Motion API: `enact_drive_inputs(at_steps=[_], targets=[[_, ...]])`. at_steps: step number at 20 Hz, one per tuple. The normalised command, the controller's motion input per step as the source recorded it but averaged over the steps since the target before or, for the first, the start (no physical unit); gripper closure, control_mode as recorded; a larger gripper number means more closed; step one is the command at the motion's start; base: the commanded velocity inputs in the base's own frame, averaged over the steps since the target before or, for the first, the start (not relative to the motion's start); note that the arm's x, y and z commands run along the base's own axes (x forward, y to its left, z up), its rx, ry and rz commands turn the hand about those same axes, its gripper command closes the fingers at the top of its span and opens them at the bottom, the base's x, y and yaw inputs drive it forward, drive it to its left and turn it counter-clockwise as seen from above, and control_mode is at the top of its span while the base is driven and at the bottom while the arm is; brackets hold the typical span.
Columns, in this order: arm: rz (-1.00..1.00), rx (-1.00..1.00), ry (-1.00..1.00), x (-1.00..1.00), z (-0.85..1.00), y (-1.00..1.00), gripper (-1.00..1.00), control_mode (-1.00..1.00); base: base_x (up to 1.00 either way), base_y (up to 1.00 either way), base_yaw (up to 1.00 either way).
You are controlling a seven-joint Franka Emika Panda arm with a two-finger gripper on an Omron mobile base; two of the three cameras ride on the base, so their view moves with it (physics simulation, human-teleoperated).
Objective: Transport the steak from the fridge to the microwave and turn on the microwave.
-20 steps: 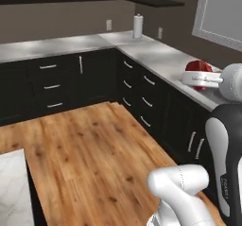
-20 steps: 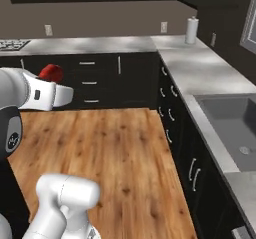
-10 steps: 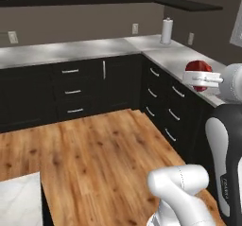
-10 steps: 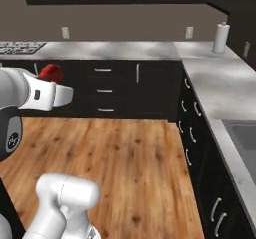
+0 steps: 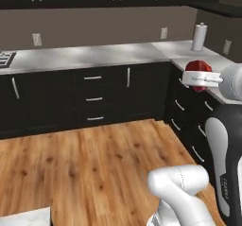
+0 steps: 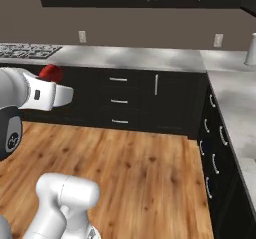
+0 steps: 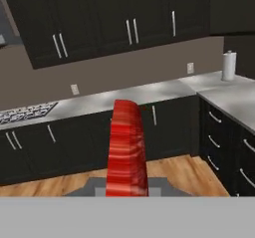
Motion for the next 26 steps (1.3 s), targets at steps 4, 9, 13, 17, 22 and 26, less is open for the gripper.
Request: enact_drive_inputs(at_steps=[4, 9, 13, 17, 22, 26], targets=[[0.0, 0.0, 0.0, 0.0, 0.0, 0.0, 1.0, 1.0, 0.74, 0.04, 0.3], [0.0, 0.0, 0.0, 0.0, 0.0, 0.0, 1.0, 1.0, 0.7, 0.02, 0.35], [0.0, 0.0, 0.0, 0.0, 0.0, 0.0, 1.0, 1.0, 0.64, 0.0, 0.39], [0.0, 0.0, 0.0, 0.0, 0.0, 0.0, 1.0, 1.0, 0.62, 0.0, 0.41], [0.0, 0.0, 0.0, 0.0, 0.0, 0.0, 1.0, 1.0, 0.52, 0.0, 0.5], [0.0, 0.0, 0.0, 0.0, 0.0, 0.0, 1.0, 1.0, 0.45, 0.0, 0.52]])
